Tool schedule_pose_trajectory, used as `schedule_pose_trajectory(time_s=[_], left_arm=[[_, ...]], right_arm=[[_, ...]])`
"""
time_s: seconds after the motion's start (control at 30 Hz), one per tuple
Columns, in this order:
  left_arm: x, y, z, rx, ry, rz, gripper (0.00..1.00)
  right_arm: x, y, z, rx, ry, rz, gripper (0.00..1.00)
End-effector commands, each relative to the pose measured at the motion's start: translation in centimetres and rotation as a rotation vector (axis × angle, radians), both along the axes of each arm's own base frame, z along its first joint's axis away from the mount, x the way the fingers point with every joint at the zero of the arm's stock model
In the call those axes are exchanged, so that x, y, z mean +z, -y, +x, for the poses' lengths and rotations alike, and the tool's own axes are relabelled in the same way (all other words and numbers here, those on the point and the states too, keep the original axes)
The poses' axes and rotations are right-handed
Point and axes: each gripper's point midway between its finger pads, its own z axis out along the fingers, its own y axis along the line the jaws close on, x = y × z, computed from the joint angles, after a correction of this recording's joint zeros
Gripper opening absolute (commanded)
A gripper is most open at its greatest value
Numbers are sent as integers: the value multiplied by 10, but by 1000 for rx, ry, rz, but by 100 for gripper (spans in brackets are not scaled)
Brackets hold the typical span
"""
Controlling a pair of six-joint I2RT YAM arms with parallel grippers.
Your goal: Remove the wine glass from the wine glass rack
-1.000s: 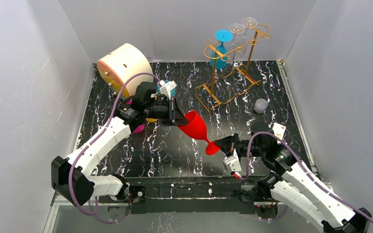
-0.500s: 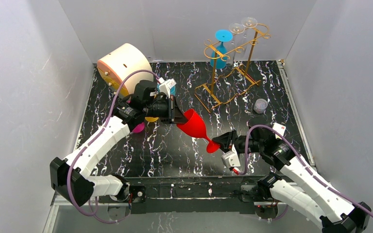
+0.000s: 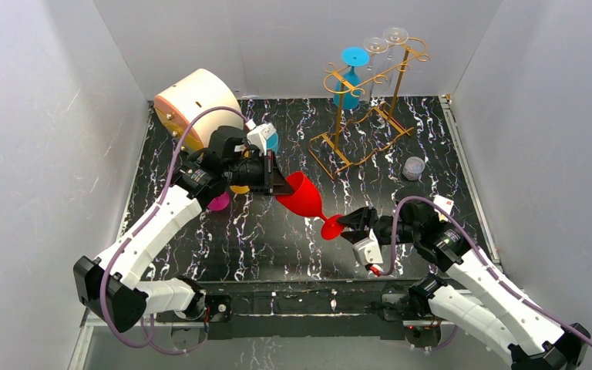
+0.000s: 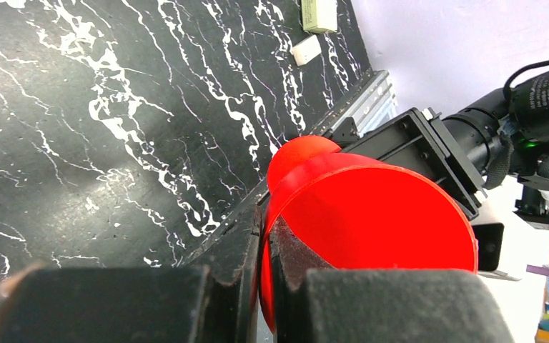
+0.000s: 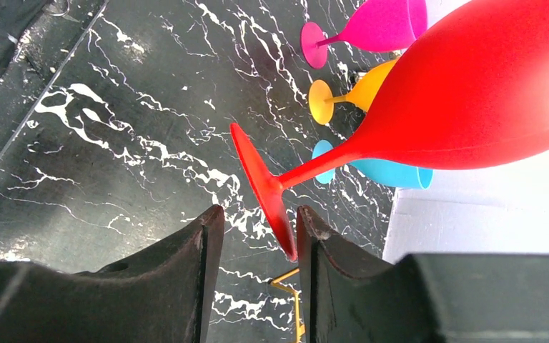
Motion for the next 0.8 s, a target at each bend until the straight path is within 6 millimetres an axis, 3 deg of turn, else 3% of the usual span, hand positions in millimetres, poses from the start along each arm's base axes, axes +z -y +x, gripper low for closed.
schedule_pose_trajectory(time_s=[0.0, 0.33, 0.43, 0.6, 0.73, 0.77], left_arm=[[13, -9, -2, 10, 57, 30, 0], [-1, -38, 6, 134, 122, 153, 0], [-5, -51, 11, 192, 133, 210, 0], [-14, -66, 18, 269, 143, 279, 0], [-19, -74, 23, 321, 143, 311, 0], [-20, -77, 25, 341, 144, 321, 0]], right_arm=[[15, -4, -3, -7, -34, 56, 49], [58, -17, 15, -169, -223, 289, 47], [77, -17, 23, -248, -315, 430, 48], [93, -11, 34, -360, -442, 559, 53], [107, -5, 43, -462, -586, 665, 66], [115, 0, 49, -521, -666, 736, 88]])
